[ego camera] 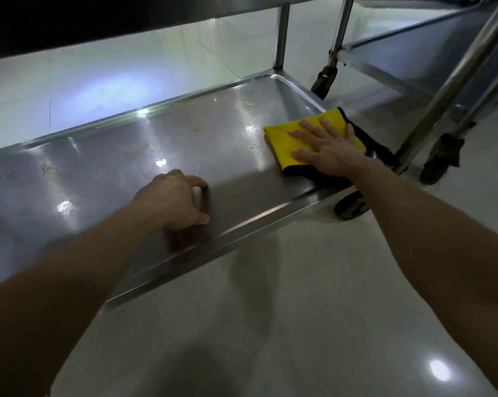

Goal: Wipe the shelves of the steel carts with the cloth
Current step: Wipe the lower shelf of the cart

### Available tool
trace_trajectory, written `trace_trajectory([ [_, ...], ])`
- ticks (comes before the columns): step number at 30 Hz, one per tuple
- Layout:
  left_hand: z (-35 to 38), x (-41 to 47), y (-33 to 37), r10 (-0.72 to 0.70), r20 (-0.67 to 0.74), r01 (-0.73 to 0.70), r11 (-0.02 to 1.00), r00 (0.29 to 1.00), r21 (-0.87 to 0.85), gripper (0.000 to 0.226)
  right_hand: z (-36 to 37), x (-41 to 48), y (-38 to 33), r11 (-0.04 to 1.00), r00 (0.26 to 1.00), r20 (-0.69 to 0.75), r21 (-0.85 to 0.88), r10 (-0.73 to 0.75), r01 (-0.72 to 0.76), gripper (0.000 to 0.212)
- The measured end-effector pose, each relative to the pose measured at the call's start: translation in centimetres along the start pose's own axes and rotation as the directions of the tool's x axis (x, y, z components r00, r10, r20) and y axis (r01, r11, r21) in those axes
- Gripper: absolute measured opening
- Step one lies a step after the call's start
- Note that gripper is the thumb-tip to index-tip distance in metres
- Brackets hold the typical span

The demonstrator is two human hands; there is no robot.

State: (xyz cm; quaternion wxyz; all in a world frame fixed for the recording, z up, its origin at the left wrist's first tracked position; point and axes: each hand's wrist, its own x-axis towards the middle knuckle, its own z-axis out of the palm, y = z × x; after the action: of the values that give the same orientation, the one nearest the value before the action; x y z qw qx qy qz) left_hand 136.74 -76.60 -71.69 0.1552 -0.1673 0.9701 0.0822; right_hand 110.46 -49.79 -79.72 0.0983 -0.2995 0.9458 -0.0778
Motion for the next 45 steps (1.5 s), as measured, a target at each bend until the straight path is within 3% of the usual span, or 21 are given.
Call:
trace_trajectory([
  [7,0.7,-0.1,-0.6,0.004,-0.002,-0.004,1.000,1.000,-0.016,0.085,0.5,5.5,-8.6,0.997,0.999,0.006,-0.058,-0.048,0.048,0.071],
  [13,0.7,-0.2,-0.5,-0.024,-0.005,0.024,0.999,1.000,-0.021,0.087,3.1,-0.1,-14.7,0.971,0.974,0.009,-0.074,-0.227,0.227,0.069],
  [20,-0.2,0.7,-0.4,-0.020,0.023,0.020,1.000,1.000,0.009,0.086,1.8,-7.9,-7.6,0.965,0.964,0.060,-0.019,-0.259,0.261,0.058],
  [28,-0.1,0.4,-0.5,-0.001,0.014,0.000,1.000,1.000,0.011,0.086,-0.5,-3.4,1.7,0.997,0.997,0.069,-0.063,-0.041,0.046,0.062],
  [34,1.0,-0.3,-0.4,0.015,-0.006,-0.015,1.000,1.000,-0.021,0.081,-0.6,2.6,-2.0,0.998,1.000,0.014,-0.062,-0.025,0.026,0.096],
  [39,1.1,-0.4,-0.3,0.004,0.008,-0.004,1.000,1.000,-0.021,0.082,0.2,3.9,-8.4,0.992,0.994,0.046,-0.074,-0.095,0.098,0.095],
  [45,1.8,-1.6,-0.2,-0.048,-0.081,0.037,0.991,0.996,-0.126,0.092,2.6,-3.2,-11.3,0.964,0.966,0.031,-0.066,-0.258,0.259,0.091],
])
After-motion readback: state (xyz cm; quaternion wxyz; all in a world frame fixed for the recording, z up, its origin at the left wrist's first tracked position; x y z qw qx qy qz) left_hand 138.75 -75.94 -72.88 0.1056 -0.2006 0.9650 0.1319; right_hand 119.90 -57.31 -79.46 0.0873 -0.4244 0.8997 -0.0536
